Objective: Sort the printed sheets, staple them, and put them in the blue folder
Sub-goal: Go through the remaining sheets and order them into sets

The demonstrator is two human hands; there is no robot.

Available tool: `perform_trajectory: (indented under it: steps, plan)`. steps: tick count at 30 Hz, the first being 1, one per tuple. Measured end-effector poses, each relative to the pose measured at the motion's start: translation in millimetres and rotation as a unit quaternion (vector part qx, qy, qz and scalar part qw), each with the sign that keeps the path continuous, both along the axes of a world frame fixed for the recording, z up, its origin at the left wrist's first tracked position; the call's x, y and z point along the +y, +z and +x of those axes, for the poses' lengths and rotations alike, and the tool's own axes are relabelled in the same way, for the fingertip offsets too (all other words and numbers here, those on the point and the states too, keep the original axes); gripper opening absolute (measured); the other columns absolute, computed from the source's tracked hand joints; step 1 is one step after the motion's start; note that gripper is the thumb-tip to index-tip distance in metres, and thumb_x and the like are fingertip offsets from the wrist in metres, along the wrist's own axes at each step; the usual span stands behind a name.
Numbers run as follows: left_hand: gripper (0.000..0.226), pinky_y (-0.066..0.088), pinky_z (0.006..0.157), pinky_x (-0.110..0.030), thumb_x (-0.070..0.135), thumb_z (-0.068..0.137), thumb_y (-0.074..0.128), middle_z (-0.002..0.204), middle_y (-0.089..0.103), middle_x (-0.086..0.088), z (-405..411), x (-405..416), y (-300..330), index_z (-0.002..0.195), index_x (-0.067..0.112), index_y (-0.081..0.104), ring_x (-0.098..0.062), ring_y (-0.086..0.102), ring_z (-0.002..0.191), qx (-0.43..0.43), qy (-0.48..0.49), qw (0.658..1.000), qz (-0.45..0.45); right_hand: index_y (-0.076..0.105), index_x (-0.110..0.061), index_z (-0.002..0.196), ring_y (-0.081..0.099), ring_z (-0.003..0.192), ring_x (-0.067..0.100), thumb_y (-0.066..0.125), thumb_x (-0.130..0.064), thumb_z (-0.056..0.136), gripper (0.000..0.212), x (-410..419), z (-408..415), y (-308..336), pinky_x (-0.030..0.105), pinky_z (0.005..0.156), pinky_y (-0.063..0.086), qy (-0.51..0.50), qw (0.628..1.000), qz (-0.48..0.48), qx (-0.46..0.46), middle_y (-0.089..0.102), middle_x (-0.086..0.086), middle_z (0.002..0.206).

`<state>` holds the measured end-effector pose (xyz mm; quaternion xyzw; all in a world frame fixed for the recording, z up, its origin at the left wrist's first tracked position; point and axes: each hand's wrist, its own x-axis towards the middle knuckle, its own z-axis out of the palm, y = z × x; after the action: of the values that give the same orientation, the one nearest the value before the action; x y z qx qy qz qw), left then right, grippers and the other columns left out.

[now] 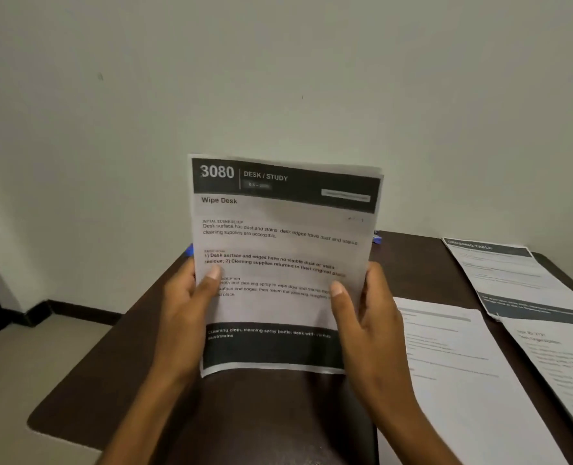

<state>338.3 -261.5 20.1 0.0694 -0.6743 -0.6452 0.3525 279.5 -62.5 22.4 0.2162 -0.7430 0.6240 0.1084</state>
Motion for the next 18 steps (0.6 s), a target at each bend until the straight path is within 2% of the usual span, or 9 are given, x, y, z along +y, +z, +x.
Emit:
perform_trajectory:
  steps: [3,6,8,10,14,16,18]
  plan:
    - [0.032,0.061,0.074,-0.02,0.039,0.099,0.048,0.106,0.08,0.011,-1.1,4.6,-8.3,0.119,0.023,0.068,-0.012,0.077,0.1,-0.013,0.002,1.0,0.019,0.05,-0.031,0.125,0.065,0.109,-0.009,0.048,-0.051,0.096,0.035,-3.9,2.0,-9.1,0.023,0.081,0.064,-0.016,1.0,-0.006,-0.018,0.067,-0.022,0.12]
    - [0.028,0.06,0.073,-0.018,0.031,0.105,0.047,0.105,0.08,0.01,0.1,6.5,-3.0,0.118,0.022,0.069,-0.011,0.077,0.098,-0.024,-0.008,1.0,0.018,0.052,-0.03,0.125,0.068,0.104,-0.007,0.048,-0.053,0.096,0.037,-0.4,-4.4,-4.1,0.024,0.08,0.064,-0.023,1.0,0.013,-0.003,0.07,-0.02,0.118]
    - [0.028,0.061,0.071,-0.02,0.029,0.108,0.045,0.104,0.081,0.008,-1.0,2.4,8.9,0.116,0.02,0.07,-0.012,0.078,0.094,-0.033,-0.025,0.999,0.011,0.057,-0.024,0.123,0.069,0.1,-0.009,0.052,-0.045,0.1,0.032,4.7,-15.6,5.8,0.017,0.076,0.061,-0.025,0.999,0.019,0.018,0.072,-0.018,0.115]
    - [0.028,0.064,0.071,-0.026,0.029,0.109,0.045,0.103,0.082,0.004,-8.6,-8.5,21.0,0.114,0.019,0.071,-0.016,0.079,0.091,-0.045,-0.038,0.998,0.005,0.06,-0.023,0.122,0.071,0.103,-0.003,0.056,-0.034,0.105,0.021,8.8,-30.8,11.8,0.02,0.078,0.062,-0.015,0.999,0.038,0.013,0.073,-0.017,0.117]
    - [0.03,0.065,0.081,-0.042,0.025,0.112,0.045,0.115,0.079,-0.009,-51.0,-40.7,21.0,0.126,0.011,0.068,-0.029,0.078,0.101,-0.09,-0.088,0.991,0.038,0.061,-0.028,0.13,0.072,0.113,0.015,0.058,-0.032,0.106,0.024,5.7,-64.0,-1.0,0.045,0.094,0.063,0.023,0.992,0.065,-0.101,0.072,-0.011,0.129]
    - [0.029,0.064,0.085,-0.044,0.019,0.111,0.046,0.119,0.078,-0.015,-77.6,-54.5,8.0,0.126,0.005,0.068,-0.033,0.076,0.106,-0.111,-0.098,0.985,0.083,0.063,-0.028,0.128,0.072,0.112,0.017,0.059,-0.027,0.107,0.021,1.3,-78.1,-11.7,0.045,0.095,0.062,0.039,0.989,0.055,-0.134,0.073,-0.009,0.129]
    - [0.03,0.062,0.091,-0.045,0.016,0.109,0.048,0.122,0.075,-0.019,-99.7,-62.3,-5.4,0.126,0.0,0.067,-0.036,0.075,0.109,-0.129,-0.11,0.978,0.119,0.064,-0.029,0.122,0.073,0.109,0.015,0.058,-0.023,0.107,0.017,-2.3,-89.6,-21.1,0.038,0.092,0.063,0.053,0.984,0.043,-0.164,0.074,-0.009,0.127]
